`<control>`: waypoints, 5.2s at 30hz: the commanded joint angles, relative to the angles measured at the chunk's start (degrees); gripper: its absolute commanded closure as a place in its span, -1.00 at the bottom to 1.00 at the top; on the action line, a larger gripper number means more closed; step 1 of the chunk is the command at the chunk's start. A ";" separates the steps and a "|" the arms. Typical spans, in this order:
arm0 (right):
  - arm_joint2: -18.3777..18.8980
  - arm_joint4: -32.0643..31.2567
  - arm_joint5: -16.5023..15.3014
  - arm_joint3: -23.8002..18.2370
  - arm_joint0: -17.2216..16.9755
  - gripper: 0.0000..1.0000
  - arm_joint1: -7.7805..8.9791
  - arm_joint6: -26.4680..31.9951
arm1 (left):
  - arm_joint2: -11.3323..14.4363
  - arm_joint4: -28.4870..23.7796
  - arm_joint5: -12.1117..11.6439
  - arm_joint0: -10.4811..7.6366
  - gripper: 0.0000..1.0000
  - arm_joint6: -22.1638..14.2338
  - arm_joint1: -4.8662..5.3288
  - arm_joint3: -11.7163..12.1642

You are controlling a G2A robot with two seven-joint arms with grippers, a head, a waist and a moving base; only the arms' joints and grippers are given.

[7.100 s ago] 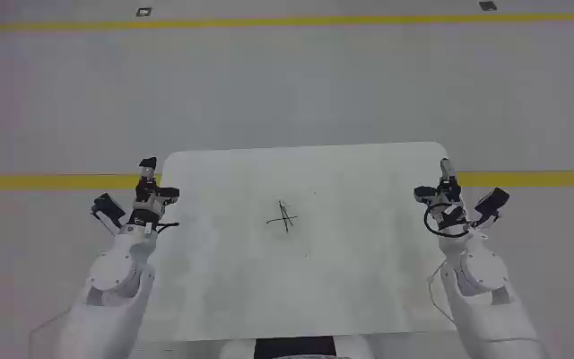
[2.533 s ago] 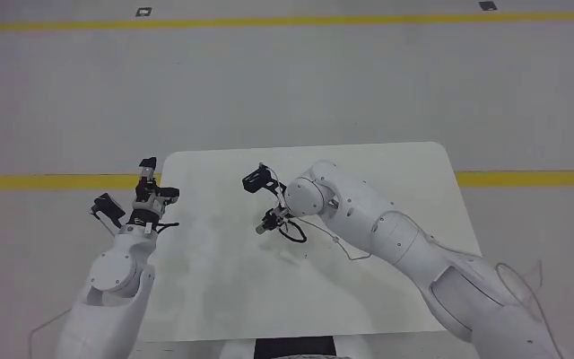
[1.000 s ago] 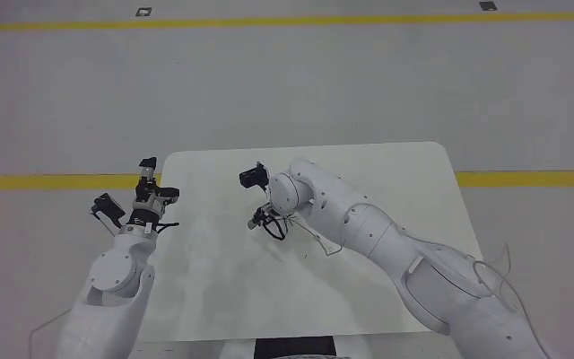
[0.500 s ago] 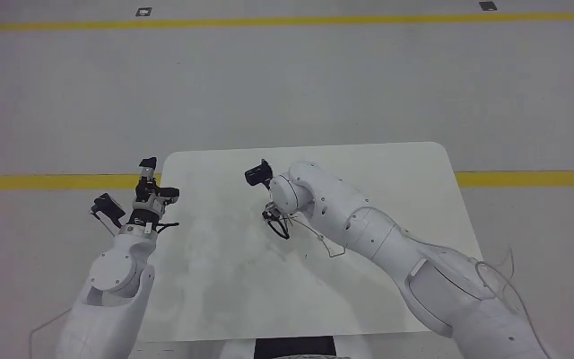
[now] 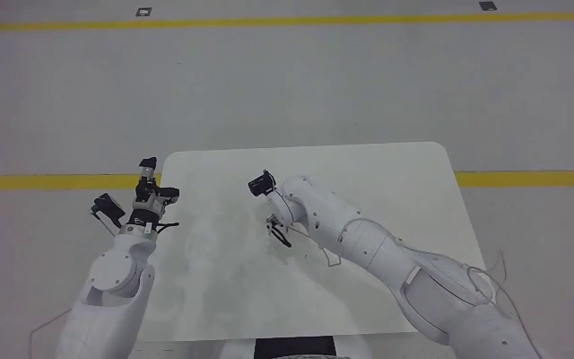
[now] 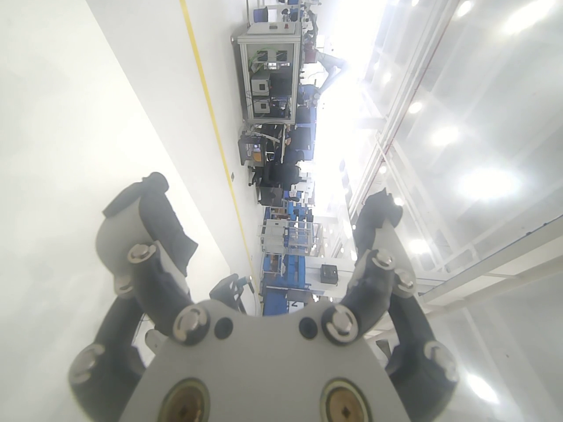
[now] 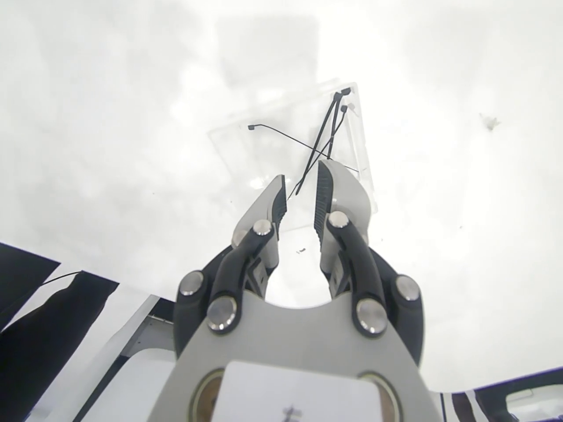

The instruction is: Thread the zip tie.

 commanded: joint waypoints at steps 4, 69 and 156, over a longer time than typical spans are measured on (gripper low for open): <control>-0.98 -2.24 0.26 1.48 0.00 0.72 -1.09 -0.33 | 0.00 0.00 0.00 0.00 -1.00 0.00 0.00 0.00; -0.80 -8.85 -1.50 28.78 2.96 0.76 -17.86 -2.21 | 0.00 0.00 0.00 0.00 -1.00 0.00 0.00 0.00; 12.07 -10.86 -8.79 29.51 5.26 1.00 -18.24 -1.56 | 0.00 0.00 0.00 0.00 -1.00 0.00 0.00 0.00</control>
